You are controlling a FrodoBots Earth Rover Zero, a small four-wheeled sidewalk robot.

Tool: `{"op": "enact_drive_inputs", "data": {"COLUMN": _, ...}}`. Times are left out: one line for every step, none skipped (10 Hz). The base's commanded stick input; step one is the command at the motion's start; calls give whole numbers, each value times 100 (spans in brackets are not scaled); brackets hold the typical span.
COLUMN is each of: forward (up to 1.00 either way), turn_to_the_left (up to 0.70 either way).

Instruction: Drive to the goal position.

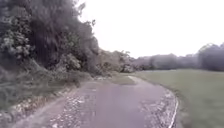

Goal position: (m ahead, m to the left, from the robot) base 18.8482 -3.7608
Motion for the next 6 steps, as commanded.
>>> {"op": "enact_drive_inputs", "data": {"forward": 100, "turn_to_the_left": -10}}
{"op": "enact_drive_inputs", "data": {"forward": 100, "turn_to_the_left": -26}}
{"op": "enact_drive_inputs", "data": {"forward": 100, "turn_to_the_left": -27}}
{"op": "enact_drive_inputs", "data": {"forward": 100, "turn_to_the_left": -27}}
{"op": "enact_drive_inputs", "data": {"forward": 100, "turn_to_the_left": -27}}
{"op": "enact_drive_inputs", "data": {"forward": 100, "turn_to_the_left": -27}}
